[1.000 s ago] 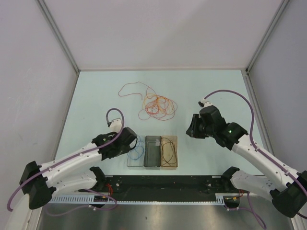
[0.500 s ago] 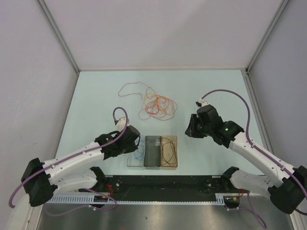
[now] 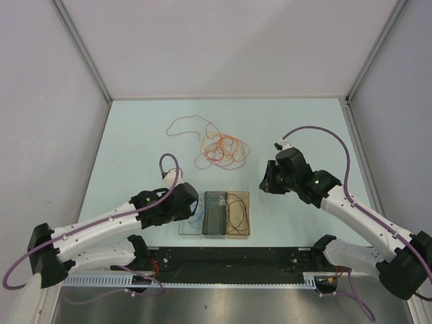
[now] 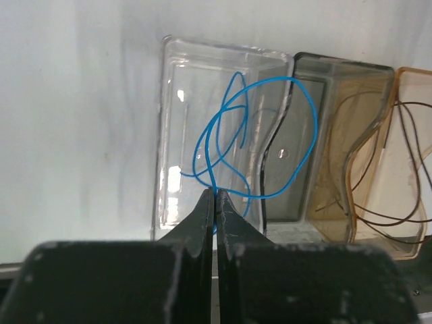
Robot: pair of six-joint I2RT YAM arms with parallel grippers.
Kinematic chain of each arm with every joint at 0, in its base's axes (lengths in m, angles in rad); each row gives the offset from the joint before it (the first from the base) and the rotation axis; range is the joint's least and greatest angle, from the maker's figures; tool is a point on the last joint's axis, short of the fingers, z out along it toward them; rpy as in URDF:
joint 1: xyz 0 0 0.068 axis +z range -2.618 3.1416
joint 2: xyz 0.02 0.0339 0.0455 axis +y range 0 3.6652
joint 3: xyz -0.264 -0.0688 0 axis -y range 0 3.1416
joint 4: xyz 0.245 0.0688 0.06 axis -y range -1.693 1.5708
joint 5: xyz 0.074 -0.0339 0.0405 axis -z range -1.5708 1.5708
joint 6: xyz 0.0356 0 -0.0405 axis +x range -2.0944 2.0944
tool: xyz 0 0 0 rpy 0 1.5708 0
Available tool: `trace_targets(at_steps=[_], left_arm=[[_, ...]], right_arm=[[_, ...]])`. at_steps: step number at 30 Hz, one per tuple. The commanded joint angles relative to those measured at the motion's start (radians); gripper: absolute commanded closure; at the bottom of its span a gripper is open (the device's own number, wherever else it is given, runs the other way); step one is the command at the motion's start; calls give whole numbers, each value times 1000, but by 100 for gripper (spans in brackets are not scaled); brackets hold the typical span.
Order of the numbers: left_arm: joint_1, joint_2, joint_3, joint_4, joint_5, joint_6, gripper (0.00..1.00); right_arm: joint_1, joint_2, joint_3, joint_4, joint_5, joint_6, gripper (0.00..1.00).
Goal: Untangle the cables
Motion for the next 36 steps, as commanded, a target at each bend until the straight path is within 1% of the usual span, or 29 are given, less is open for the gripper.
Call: trace_targets(at_steps=[1, 5, 10, 12, 15, 16, 18, 19, 21, 24, 26, 28, 30, 32, 33, 34, 35, 36], left_arm=[[-9, -28, 8, -91, -24, -65, 100], [-9, -27, -60, -59, -2, -78, 100], [-9, 26, -80, 12, 5, -75, 100], [-11, 53, -77, 39, 19, -49, 96], [-9, 66, -63, 69, 30, -27, 77], [-9, 61, -52, 67, 31, -22, 58], [-9, 47, -34, 49, 18, -15, 44], [-9, 34, -8, 18, -2, -12, 35], [-8, 18, 27, -22, -30, 5, 27], [0, 0, 115, -110, -108, 42, 20], [20, -2, 173, -123, -146, 85, 20], [81, -2, 211, -114, -136, 126, 20], [154, -5, 221, -48, -110, 217, 20], [200, -5, 227, 4, -94, 298, 20], [246, 0, 225, 67, -90, 326, 20], [273, 12, 227, 98, -81, 352, 20], [331, 41, 231, 125, -44, 400, 20], [361, 65, 238, 173, -29, 418, 20]], right_arm=[[6, -13, -11, 30, -6, -2, 72], [9, -23, -22, 30, -6, 3, 72], [9, -24, -31, 33, -6, 6, 72], [10, -24, -31, 33, -6, 6, 72], [12, -26, -31, 30, -6, 4, 72], [12, -26, -31, 30, -5, 3, 72], [10, -27, -31, 29, -6, 3, 72], [9, -29, -31, 29, -3, 4, 72], [9, -27, -32, 30, -6, 1, 72], [7, -26, -32, 39, -5, 0, 72], [9, -23, -32, 43, -6, -2, 72], [7, -21, -32, 43, -6, -5, 71], [6, -23, -32, 40, -6, -6, 71], [3, -23, -32, 32, -6, -12, 71], [3, -24, -32, 30, -3, -14, 71], [1, -23, -32, 29, -2, -15, 71], [-1, -20, -32, 30, -2, -19, 71], [-2, -16, -32, 29, -2, -19, 71]])
